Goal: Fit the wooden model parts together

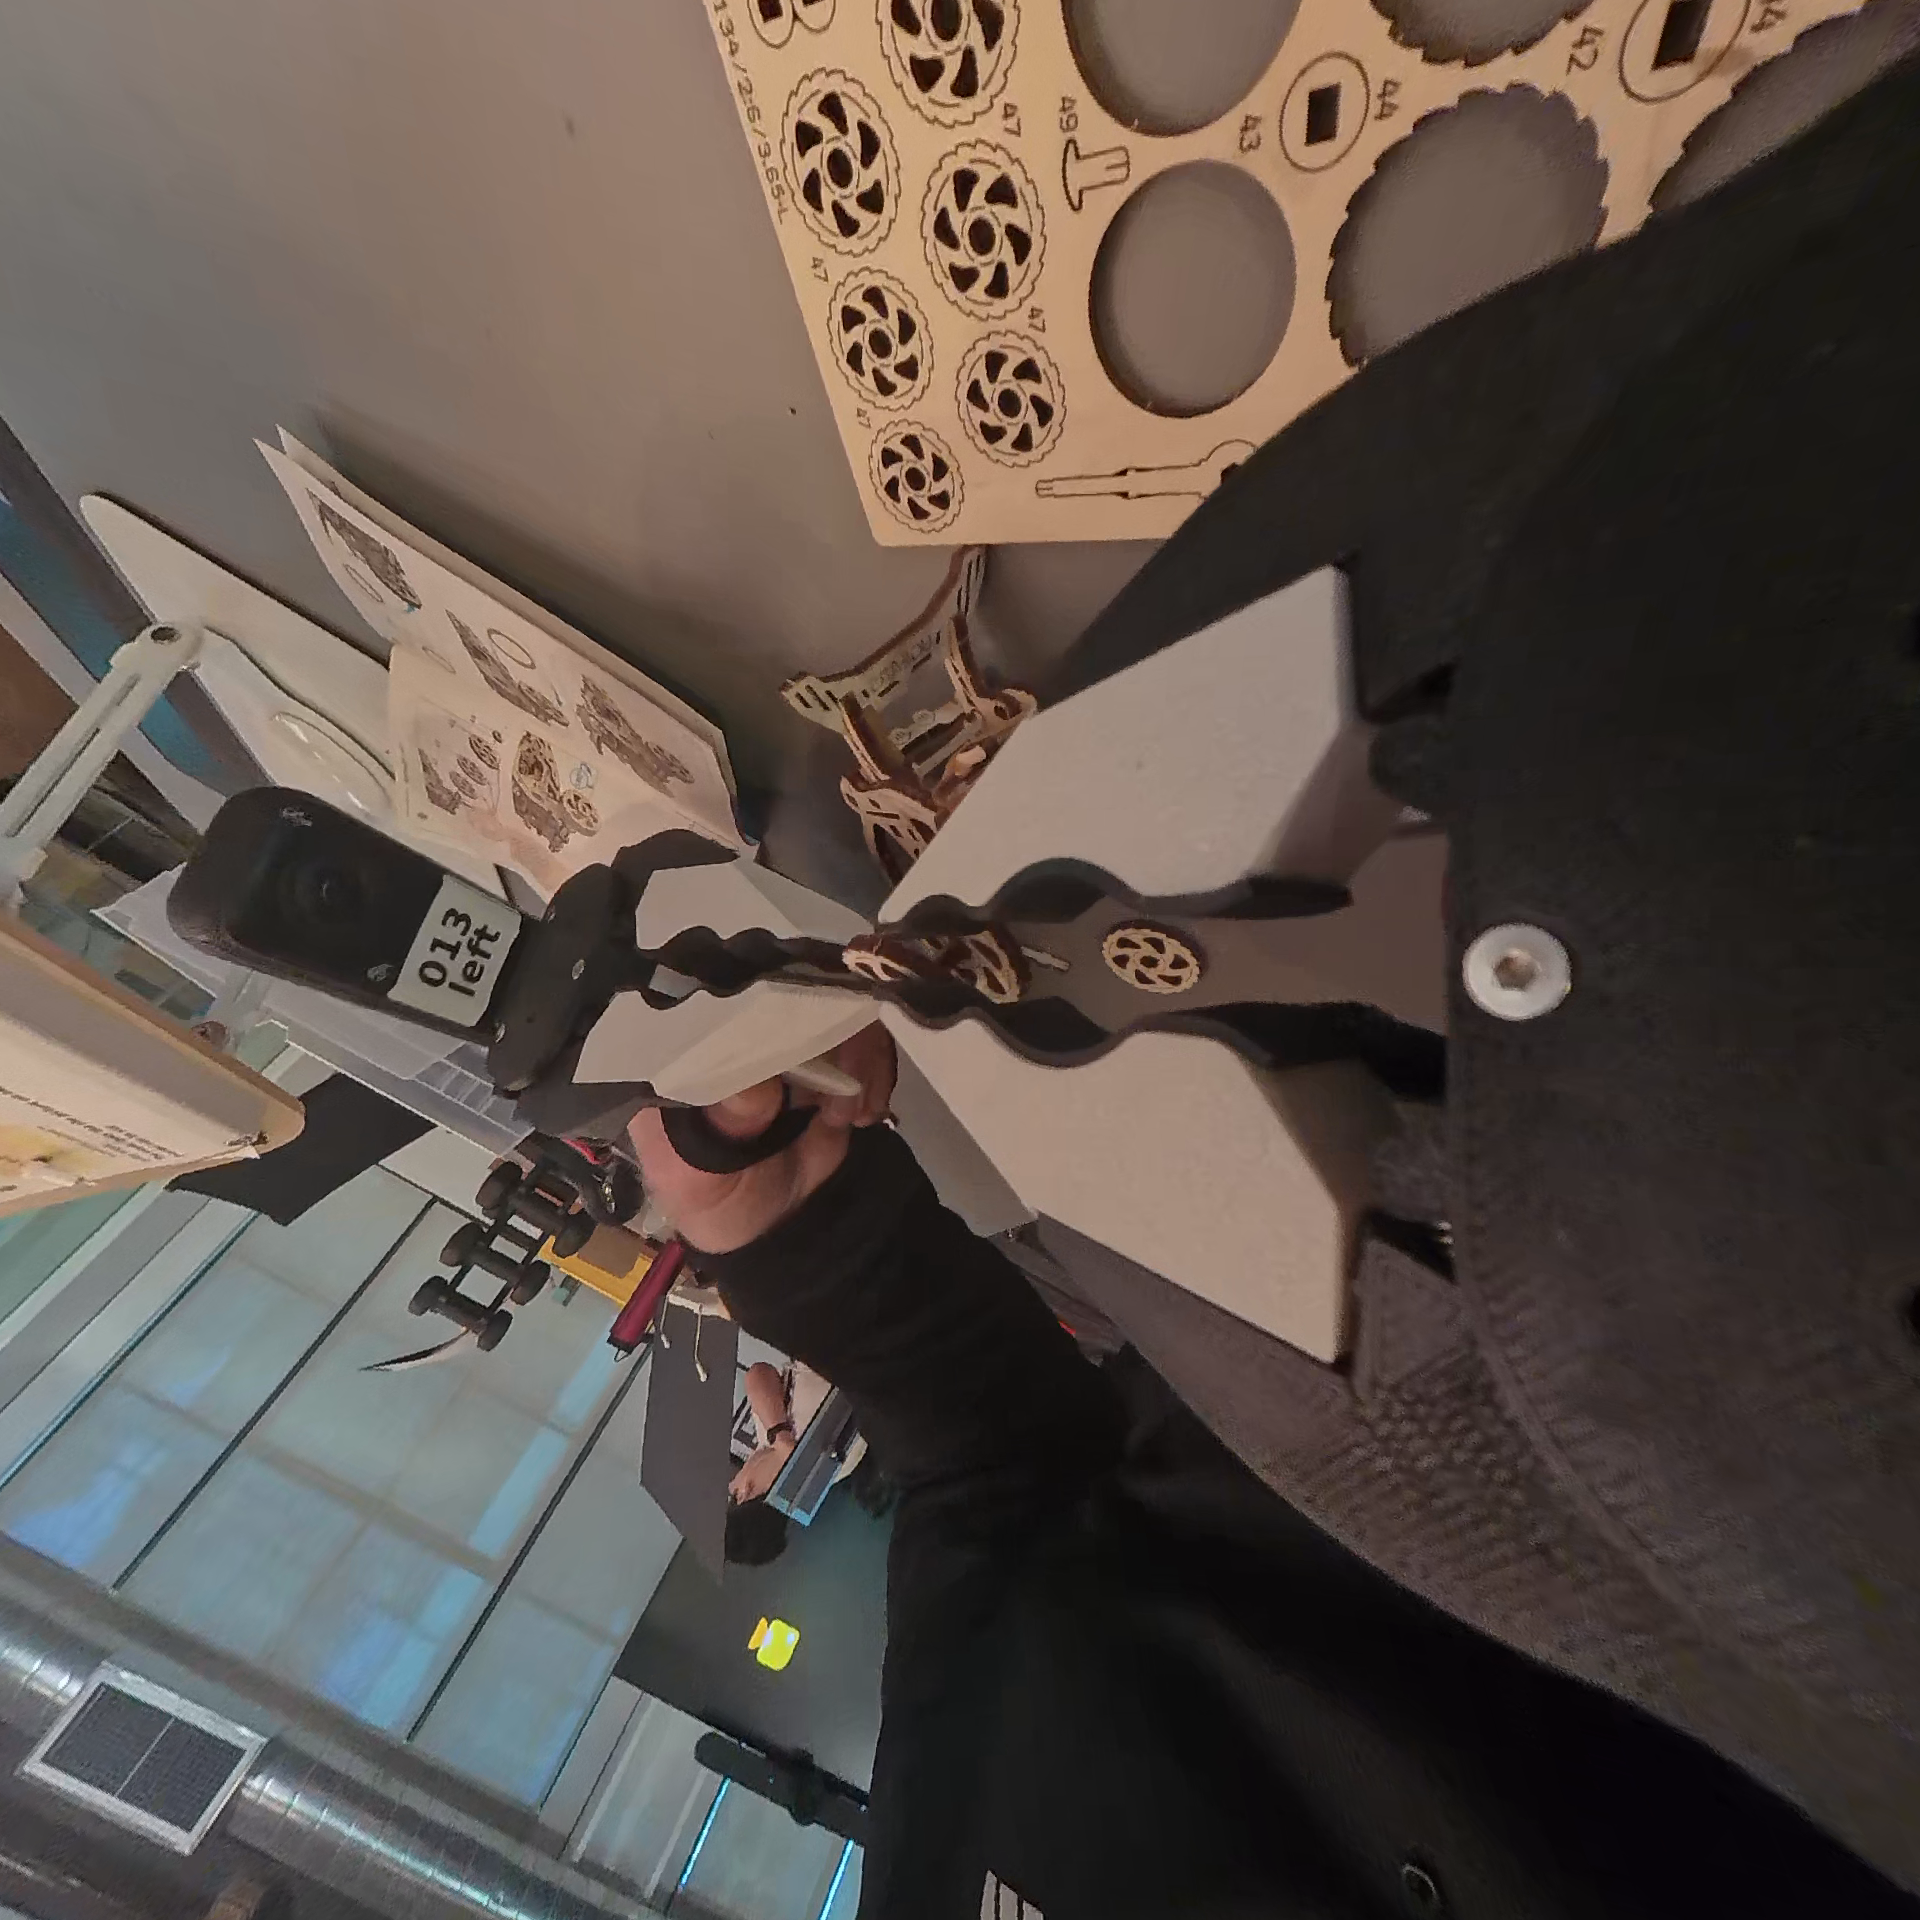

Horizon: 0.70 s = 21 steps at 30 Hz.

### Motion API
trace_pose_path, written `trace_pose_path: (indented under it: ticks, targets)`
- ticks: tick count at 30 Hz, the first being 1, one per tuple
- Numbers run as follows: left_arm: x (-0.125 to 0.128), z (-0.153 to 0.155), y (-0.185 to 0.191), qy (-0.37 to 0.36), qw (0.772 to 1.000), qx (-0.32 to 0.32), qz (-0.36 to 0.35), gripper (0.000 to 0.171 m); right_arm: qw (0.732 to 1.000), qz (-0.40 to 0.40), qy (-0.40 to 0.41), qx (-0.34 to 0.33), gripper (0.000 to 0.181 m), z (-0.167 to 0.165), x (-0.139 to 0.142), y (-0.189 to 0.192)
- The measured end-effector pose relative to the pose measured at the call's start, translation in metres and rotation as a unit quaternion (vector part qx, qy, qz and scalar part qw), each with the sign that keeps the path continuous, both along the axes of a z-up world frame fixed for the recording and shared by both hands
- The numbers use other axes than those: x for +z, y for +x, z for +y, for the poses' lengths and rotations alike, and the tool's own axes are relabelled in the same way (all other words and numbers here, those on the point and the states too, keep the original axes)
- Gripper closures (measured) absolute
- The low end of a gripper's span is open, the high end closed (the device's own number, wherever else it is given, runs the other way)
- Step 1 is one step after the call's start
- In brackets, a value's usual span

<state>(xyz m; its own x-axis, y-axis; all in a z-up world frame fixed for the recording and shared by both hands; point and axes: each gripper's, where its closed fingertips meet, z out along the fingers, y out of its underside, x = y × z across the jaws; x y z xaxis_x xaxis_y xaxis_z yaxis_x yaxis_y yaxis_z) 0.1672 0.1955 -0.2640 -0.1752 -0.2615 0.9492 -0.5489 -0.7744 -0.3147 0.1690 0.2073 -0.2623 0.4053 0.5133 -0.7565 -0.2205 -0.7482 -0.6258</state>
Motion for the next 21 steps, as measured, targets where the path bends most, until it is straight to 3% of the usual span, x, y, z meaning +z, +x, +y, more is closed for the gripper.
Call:
trace_pose_path:
  ticks: [15,21]
  targets:
    - [-0.004,0.004,0.002,-0.016,1.000,0.005,-0.002,0.164,1.000,-0.022,0.001,-0.012,0.176,0.001,-0.002,0.002]
    - [-0.005,0.014,0.001,0.047,0.998,0.041,-0.007,0.150,0.999,-0.043,0.012,-0.023,0.176,-0.001,-0.002,0.000]
